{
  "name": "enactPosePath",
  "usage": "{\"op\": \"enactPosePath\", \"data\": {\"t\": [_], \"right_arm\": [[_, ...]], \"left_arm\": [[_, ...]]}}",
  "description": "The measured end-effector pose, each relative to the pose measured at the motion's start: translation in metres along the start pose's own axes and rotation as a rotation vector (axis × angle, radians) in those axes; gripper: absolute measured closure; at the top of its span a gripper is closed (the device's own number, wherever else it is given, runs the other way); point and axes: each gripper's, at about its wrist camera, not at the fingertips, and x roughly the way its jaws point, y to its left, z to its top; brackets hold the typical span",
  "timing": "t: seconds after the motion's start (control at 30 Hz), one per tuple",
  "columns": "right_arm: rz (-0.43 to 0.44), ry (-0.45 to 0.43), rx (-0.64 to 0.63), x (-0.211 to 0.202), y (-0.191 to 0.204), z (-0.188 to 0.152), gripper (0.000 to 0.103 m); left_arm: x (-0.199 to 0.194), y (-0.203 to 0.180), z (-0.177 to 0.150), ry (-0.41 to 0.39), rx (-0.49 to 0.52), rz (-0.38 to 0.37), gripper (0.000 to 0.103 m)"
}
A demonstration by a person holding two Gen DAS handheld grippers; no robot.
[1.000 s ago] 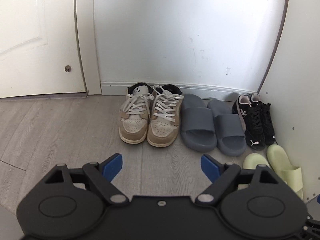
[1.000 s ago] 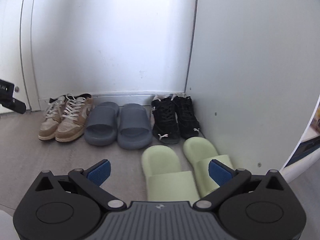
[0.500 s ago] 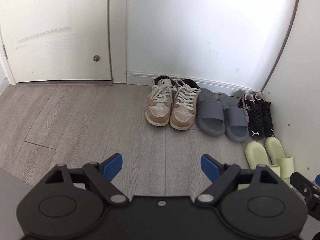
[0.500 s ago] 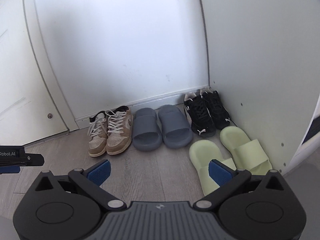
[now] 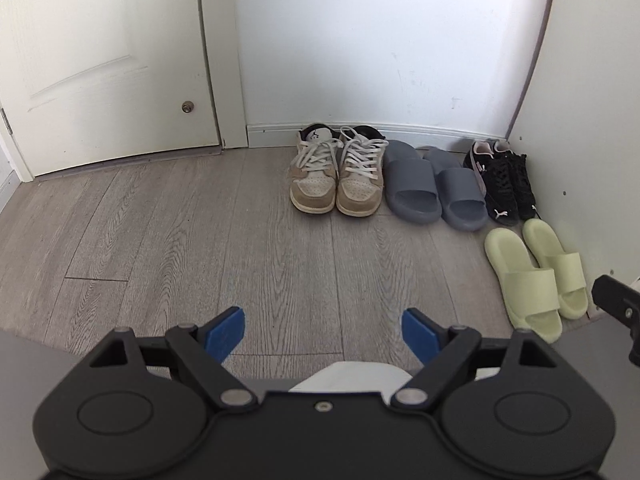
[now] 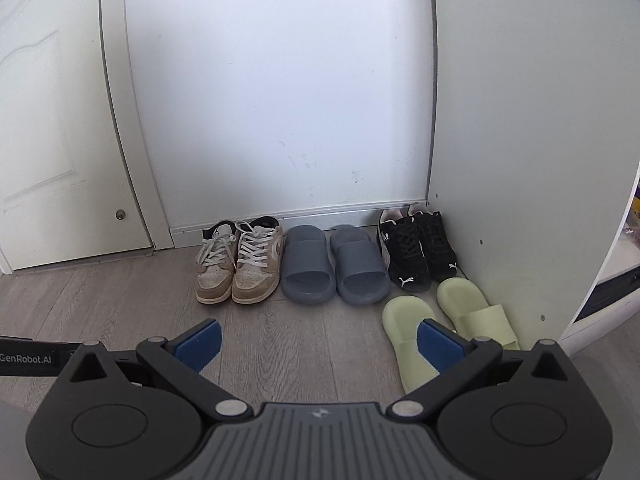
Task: Organize scattered shoes
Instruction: 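Withdraw the right tool from the green slides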
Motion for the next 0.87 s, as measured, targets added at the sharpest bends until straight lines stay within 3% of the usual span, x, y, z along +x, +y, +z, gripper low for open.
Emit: {"op": "enactPosePath", "data": {"t": [0.87], "right_arm": [[-0.017, 0.010, -0.053, -0.019, -0.009, -0.018, 0.000]], "left_arm": [[-0.004, -0.027, -0.005, -0.008, 0.020, 0.009, 0.017]]}}
